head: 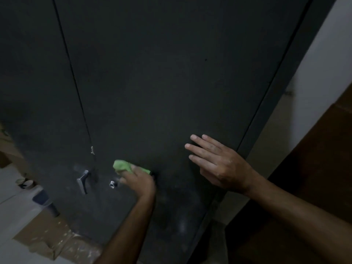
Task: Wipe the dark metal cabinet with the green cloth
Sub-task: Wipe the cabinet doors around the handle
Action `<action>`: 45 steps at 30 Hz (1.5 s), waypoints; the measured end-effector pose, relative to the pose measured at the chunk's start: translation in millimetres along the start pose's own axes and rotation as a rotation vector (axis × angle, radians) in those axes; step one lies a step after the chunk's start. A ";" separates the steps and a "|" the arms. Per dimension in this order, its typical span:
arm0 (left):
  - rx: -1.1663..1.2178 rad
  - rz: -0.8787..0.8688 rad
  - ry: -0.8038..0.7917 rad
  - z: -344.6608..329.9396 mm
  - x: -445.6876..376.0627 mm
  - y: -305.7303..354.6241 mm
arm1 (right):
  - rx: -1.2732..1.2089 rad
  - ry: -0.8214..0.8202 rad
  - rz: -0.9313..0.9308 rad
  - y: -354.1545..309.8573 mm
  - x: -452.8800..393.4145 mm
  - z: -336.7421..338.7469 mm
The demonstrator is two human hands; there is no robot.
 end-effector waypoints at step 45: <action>-0.058 -0.156 -0.287 -47.7 201.5 -109.4 | 0.099 0.143 0.072 13.9 13.8 4.5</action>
Point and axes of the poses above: each hand's wrist, its own x-axis away from the middle knuckle, its own z-axis out of the back of the hand, y = z × x, the point moved 2 cm from there along -x, towards the middle knuckle, and after that the axes turned 1 degree about -z, right-handed, at the moved point
